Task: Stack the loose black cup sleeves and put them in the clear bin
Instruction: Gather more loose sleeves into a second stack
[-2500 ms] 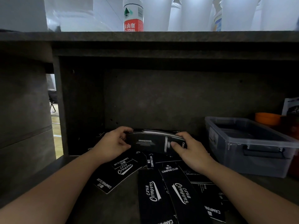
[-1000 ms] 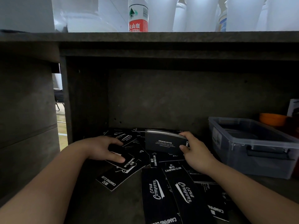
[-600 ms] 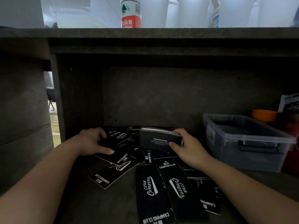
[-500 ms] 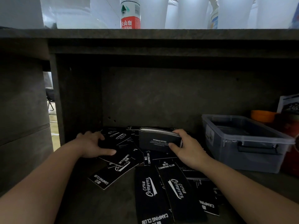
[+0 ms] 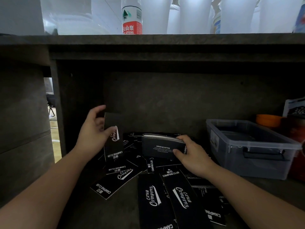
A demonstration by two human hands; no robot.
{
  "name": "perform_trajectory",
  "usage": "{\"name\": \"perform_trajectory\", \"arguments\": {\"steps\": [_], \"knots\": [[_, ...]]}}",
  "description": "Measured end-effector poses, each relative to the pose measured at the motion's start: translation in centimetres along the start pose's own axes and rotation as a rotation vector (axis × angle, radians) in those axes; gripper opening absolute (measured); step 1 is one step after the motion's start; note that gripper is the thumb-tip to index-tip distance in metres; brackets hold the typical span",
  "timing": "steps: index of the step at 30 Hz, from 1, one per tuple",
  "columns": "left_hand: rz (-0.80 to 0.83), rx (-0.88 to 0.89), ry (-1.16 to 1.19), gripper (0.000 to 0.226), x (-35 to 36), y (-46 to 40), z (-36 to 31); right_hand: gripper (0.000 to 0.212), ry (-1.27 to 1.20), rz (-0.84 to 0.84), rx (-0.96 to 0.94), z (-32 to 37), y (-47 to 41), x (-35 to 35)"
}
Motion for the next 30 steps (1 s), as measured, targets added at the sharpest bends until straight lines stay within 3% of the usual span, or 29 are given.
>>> {"name": "perform_trajectory", "arguments": {"steps": [3,7,9,14,18,22,26,30], "knots": [[0.192,0.177,-0.253,0.016,1.6,0.7,0.0,0.028,0.006,-0.006,-0.006,0.1,0.0,0.0],[0.485,0.157,-0.588,0.012,2.9,1.6,2.7,0.028,0.005,-0.01,-0.01,0.2,0.0,-0.1],[0.572,0.108,-0.617,0.013,3.3,2.2,3.6,0.028,0.005,-0.01,-0.01,0.0,0.0,-0.1],[0.36,0.189,-0.444,0.007,2.6,1.3,0.7,0.028,0.006,-0.008,0.003,0.0,0.1,-0.2],[0.447,0.26,-0.467,0.01,4.1,2.9,0.2,0.026,-0.003,-0.004,0.027,-0.4,0.0,-0.1],[0.345,0.428,-0.613,0.019,5.3,3.7,-0.7,0.027,-0.002,-0.009,0.03,-0.3,0.1,-0.2],[0.301,0.432,-0.702,0.025,6.2,4.4,-0.3,0.027,-0.076,-0.007,0.085,-0.1,0.2,-0.3],[0.291,0.395,-0.66,0.029,6.8,5.0,-0.1,0.028,0.041,-0.009,0.098,-0.1,0.3,-0.4]]}}
Point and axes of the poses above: each hand's wrist, its own y-axis away from the middle knuckle, its own x-axis out of the palm, z = x × y, the point moved 8 cm from there along -y, towards the middle knuckle, and after that the axes turned 15 degrees about -z, right-handed, at the moved point
